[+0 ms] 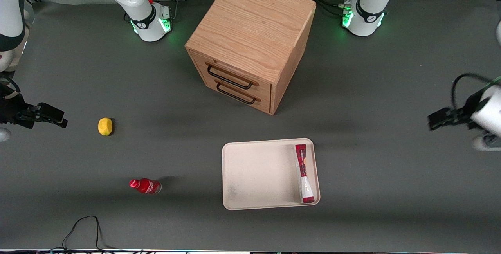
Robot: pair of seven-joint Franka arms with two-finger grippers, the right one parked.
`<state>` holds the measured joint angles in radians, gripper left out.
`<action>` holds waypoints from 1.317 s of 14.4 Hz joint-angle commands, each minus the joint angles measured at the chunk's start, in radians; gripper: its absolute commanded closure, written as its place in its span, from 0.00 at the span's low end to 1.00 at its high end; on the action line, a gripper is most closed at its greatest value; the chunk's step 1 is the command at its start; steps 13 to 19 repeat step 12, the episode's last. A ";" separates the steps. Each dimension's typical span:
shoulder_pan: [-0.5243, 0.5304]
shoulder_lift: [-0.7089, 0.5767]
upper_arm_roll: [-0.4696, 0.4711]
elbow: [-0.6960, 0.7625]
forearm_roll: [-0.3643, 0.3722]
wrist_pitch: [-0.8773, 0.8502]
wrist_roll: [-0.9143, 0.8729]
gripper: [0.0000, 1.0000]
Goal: Place red cookie box on tray
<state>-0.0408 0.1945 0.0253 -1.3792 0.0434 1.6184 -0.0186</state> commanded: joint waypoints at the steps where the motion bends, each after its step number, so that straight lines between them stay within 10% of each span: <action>1: 0.019 -0.219 -0.015 -0.236 0.007 0.017 0.028 0.00; 19: 0.019 -0.320 -0.019 -0.333 -0.014 -0.038 0.031 0.00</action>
